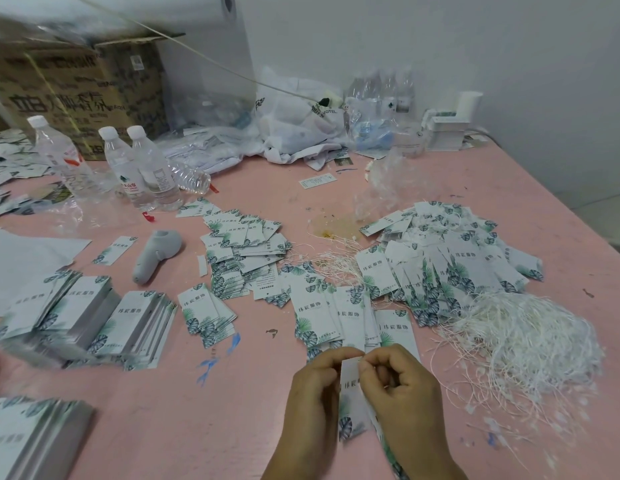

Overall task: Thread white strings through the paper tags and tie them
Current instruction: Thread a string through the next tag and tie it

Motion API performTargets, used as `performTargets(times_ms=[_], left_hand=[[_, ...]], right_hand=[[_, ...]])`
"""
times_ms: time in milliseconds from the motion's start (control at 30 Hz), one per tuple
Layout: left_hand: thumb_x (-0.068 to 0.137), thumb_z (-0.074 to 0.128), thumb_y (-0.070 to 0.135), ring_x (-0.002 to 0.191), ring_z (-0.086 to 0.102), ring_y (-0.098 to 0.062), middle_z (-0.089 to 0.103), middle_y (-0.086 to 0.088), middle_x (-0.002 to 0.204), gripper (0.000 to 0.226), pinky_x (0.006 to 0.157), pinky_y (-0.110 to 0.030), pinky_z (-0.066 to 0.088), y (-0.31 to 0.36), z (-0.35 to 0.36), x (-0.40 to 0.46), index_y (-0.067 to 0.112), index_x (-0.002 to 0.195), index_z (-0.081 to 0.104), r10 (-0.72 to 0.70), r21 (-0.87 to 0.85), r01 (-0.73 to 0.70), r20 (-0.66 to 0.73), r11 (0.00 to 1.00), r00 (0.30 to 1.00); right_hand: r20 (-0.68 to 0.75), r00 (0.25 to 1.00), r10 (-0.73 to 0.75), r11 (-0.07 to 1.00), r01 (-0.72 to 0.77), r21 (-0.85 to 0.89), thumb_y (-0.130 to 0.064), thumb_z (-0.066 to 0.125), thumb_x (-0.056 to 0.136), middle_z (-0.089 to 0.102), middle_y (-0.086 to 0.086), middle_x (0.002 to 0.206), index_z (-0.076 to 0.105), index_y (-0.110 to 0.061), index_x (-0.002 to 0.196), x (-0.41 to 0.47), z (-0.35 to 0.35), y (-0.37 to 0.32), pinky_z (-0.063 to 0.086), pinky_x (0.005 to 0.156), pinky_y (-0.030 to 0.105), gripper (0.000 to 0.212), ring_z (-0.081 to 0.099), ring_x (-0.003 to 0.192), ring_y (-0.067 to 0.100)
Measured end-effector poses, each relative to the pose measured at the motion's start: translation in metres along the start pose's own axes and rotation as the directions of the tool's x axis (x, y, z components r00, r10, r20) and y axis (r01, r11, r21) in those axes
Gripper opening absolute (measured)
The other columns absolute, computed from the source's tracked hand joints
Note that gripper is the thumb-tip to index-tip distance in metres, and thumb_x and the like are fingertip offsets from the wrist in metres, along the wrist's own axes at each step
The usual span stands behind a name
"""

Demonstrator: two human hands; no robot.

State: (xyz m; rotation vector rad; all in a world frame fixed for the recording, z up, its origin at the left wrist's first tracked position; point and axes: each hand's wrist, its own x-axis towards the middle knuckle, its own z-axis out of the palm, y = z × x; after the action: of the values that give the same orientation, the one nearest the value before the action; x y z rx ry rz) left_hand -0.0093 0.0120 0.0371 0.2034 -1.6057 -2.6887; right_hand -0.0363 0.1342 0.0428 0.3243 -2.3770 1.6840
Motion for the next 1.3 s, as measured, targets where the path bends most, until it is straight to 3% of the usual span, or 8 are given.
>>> performTargets(times_ms=[133,333,600,700,867,1033,1200,1300], left_hand=[[0.061,0.07,0.014,0.074,0.068,-0.033,0.07,-0.028,0.084,0.033,0.062,-0.033,0.055,-0.002,-0.003,0.002,-0.004,0.089,0.075,-0.037,-0.038,0.036,-0.03,0.999,0.999],[0.062,0.093,0.031,0.082,0.069,-0.035,0.071,-0.03,0.093,0.05,0.076,-0.041,0.054,-0.009,-0.005,0.003,-0.001,0.096,0.074,-0.022,-0.038,0.018,-0.107,0.999,0.994],[0.073,0.083,0.039,0.071,0.051,-0.029,0.06,-0.023,0.077,0.037,0.066,-0.038,0.042,-0.011,-0.003,0.004,0.008,0.082,0.063,-0.043,-0.056,0.032,-0.219,0.998,0.975],[0.087,0.07,0.026,0.068,0.054,-0.026,0.061,-0.021,0.079,0.019,0.062,-0.036,0.042,-0.002,-0.003,0.007,0.008,0.082,0.065,-0.044,-0.153,0.003,-0.268,0.988,0.962],[0.098,0.05,0.006,0.066,0.059,-0.028,0.064,-0.022,0.082,0.028,0.064,-0.038,0.049,0.002,-0.007,0.008,0.008,0.075,0.066,-0.121,-0.34,0.035,-0.237,0.94,0.964],[0.068,0.073,0.009,0.073,0.066,-0.031,0.068,-0.025,0.091,0.021,0.066,-0.039,0.055,0.011,-0.009,0.008,0.007,0.088,0.068,-0.159,-0.403,0.067,-0.2,0.913,0.967],[0.086,0.066,0.024,0.072,0.061,-0.022,0.068,-0.01,0.084,0.017,0.076,-0.036,0.052,0.008,-0.018,0.01,0.009,0.093,0.07,-0.209,-0.54,0.063,-0.212,0.839,0.955],[0.09,0.057,0.02,0.047,0.045,-0.007,0.059,0.0,0.066,0.015,0.047,-0.018,0.046,0.008,-0.027,0.014,0.008,0.098,0.057,-0.218,-0.659,0.022,-0.217,0.752,0.952]], right_hand=[[0.027,1.0,0.013,0.999,-0.014,0.043,-0.004,0.075,0.078,0.048,0.005,0.062,0.064,-0.028,0.072,-0.001,-0.002,-0.003,0.037,0.05,0.018,0.027,0.04,0.052,0.003],[0.033,0.998,0.053,0.997,-0.055,0.054,-0.003,0.077,0.076,0.051,0.006,0.059,0.067,-0.027,0.07,0.0,-0.006,-0.003,0.037,0.049,0.014,0.027,0.041,0.051,0.002],[0.204,0.956,0.211,0.96,-0.242,0.143,-0.008,0.076,0.08,0.059,-0.002,0.06,0.073,-0.035,0.082,0.005,-0.014,-0.011,0.041,0.049,0.017,0.027,0.046,0.051,0.005],[0.316,0.884,0.344,0.861,-0.431,0.269,0.0,0.072,0.082,0.068,0.003,0.065,0.075,-0.027,0.086,0.015,-0.028,-0.01,0.045,0.046,0.016,0.027,0.058,0.049,0.007],[0.469,0.776,0.421,0.613,-0.625,0.484,-0.002,0.074,0.067,0.054,0.021,0.063,0.074,-0.005,0.085,0.023,-0.042,0.004,0.033,0.033,0.019,0.018,0.039,0.037,0.012],[0.515,0.751,0.414,0.294,-0.645,0.705,0.011,0.058,0.071,0.065,0.021,0.073,0.074,0.004,0.083,0.028,-0.046,0.01,0.052,0.043,0.021,0.021,0.06,0.05,0.016],[0.489,0.747,0.449,0.248,-0.631,0.735,0.012,0.053,0.071,0.07,0.021,0.078,0.077,0.0,0.076,0.03,-0.047,0.012,0.058,0.052,0.023,0.027,0.068,0.06,0.019],[0.458,0.754,0.47,0.282,-0.62,0.732,0.01,0.055,0.07,0.071,0.022,0.081,0.077,-0.001,0.075,0.029,-0.043,0.012,0.058,0.052,0.023,0.025,0.069,0.062,0.019]])
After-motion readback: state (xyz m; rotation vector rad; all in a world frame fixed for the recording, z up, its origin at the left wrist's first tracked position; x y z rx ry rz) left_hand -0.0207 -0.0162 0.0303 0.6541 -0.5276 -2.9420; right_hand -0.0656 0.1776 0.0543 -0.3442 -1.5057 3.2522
